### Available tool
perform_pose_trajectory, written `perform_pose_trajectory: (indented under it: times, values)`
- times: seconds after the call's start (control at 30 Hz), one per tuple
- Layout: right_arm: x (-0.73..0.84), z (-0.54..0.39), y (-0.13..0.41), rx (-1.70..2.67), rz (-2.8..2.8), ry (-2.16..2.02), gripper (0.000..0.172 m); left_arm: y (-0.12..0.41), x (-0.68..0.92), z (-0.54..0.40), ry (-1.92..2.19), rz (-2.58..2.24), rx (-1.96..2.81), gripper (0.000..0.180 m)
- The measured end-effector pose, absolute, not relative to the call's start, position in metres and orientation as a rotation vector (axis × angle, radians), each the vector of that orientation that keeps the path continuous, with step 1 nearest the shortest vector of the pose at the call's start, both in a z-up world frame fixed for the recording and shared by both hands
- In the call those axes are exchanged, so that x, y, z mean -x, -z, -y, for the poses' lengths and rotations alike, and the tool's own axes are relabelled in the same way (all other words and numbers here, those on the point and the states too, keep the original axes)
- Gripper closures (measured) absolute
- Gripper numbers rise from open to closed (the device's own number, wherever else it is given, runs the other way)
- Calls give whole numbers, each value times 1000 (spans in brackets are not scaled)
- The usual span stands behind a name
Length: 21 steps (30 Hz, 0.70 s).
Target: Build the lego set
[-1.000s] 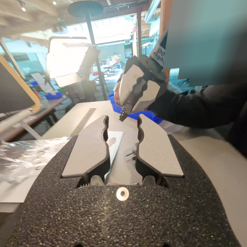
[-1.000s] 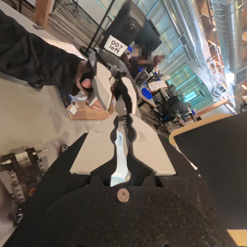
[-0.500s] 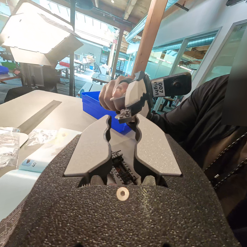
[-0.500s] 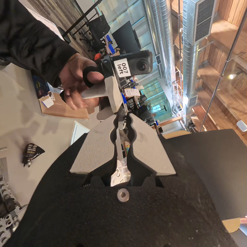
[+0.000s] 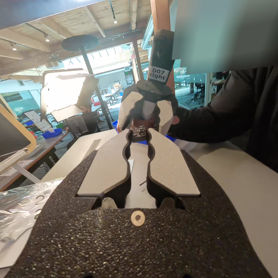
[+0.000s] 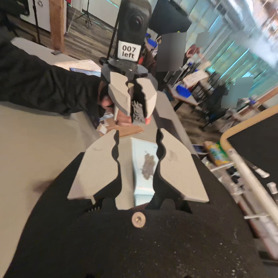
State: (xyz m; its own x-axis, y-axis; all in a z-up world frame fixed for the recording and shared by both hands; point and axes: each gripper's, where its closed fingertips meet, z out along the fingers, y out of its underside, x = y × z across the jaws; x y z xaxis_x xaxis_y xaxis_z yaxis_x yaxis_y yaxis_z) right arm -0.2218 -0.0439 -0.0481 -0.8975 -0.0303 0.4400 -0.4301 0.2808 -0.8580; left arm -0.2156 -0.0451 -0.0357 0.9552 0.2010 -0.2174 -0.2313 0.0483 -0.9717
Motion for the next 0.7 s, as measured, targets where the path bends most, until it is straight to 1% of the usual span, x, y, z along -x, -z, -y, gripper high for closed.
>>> perform_pose_trajectory:
  times: [0.07,0.1,0.2,0.27,0.3,0.4,0.7]
  values:
    - [220,35,58,-273,2224,-1664,125,42,212,39,-352,-68,1521,162]
    - [218,29,65,-201,2232,-1667,130,46,210,35,-343,-82,1531,162]
    - [218,7,88,5,2191,-1674,131,58,209,21,-288,-87,1551,162]
    - [219,-5,92,127,2098,-1763,137,69,209,12,-252,-77,1571,162]
    - [220,-9,93,178,2073,-1807,137,74,210,7,-235,-71,1580,162]
    - [220,-17,96,195,2060,-1821,134,89,210,-9,-212,-67,1626,162]
    - [207,-27,106,151,2111,-1913,136,104,201,-27,-151,-90,1636,162]
